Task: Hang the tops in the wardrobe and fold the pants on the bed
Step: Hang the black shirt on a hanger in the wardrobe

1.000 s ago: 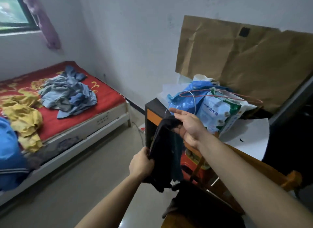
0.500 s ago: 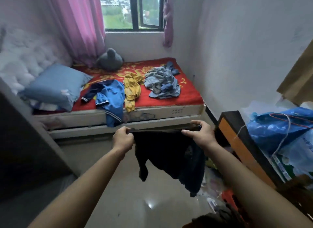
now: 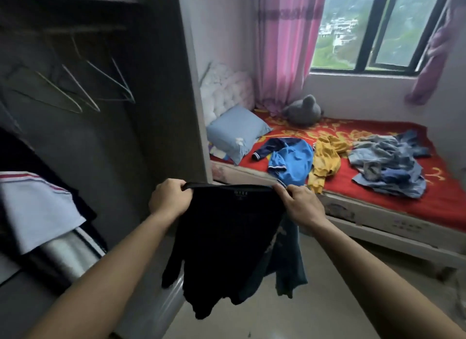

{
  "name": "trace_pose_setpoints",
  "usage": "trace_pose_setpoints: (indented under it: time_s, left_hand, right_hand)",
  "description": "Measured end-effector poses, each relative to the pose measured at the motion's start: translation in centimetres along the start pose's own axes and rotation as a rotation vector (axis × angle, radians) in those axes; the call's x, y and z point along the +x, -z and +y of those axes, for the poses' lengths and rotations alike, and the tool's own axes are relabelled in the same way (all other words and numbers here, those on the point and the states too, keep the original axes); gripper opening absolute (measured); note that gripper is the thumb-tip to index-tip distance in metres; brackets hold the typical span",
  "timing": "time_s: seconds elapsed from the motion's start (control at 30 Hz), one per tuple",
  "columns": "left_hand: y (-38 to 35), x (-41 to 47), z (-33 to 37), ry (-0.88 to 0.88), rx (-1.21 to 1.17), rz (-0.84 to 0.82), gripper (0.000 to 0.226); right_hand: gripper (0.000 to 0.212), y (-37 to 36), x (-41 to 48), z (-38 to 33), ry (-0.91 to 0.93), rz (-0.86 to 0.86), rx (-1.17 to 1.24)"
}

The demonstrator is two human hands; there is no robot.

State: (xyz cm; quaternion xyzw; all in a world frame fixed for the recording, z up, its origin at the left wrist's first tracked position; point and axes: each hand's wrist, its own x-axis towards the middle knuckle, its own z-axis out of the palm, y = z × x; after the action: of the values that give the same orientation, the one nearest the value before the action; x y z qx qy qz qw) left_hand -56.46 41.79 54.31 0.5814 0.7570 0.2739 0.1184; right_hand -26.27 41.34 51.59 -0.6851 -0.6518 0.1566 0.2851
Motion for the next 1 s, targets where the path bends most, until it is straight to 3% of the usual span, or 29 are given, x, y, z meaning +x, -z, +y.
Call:
trace_pose_setpoints:
  time_s: [0.1, 0.2, 0.3, 0.43, 0.57, 0.7, 0.83, 1.0]
  left_hand:
    - [2.2, 5.1, -4.5, 0.114, -0.077, 0.04, 0.025]
    - [4.9, 8.9, -7.2, 0.193, -0.163, 0.071, 0.041]
    - [6.9, 11.5, -9.1, 0.236, -0.261, 0.13, 0.027]
    - [8.3, 14.5, -11.7, 0.369, -0.636, 0.224, 0.015]
    - [9.6, 16.7, -13.2, 0.456, -0.777, 0.309, 0.014]
    - [11.1, 17.3, -14.2, 0.463, -0.723, 0.421, 0.015]
    - [12.8, 18.3, -15.3, 0.486, -0.629, 0.523, 0.021]
    - [14.6, 19.4, -16.5, 0.515, -0.532, 0.524, 0.018]
  right_hand:
    - [0.06, -3.0, 5.6, -5.8, 0.125, -0.032, -0.064]
    - [0.06, -5.5, 10.4, -11.4, 0.203, -0.086, -0.139]
    - [0.051, -8.0, 14.0, -15.9, 0.299, -0.124, -0.197]
    - [0.09, -11.6, 18.4, -19.5, 0.277, -0.202, -0.113]
    - [0.072, -14.1, 20.5, -23.2, 0.336, -0.32, -0.138]
    - [0.043, -16.7, 23.0, -26.7, 0.473, -0.41, -0.118]
    - [0.03, -19.7, 25.4, -31.5, 0.624, -0.317, -0.165]
    - [0.024, -21.8, 27.4, -40.5, 0.819, -0.2, 0.306]
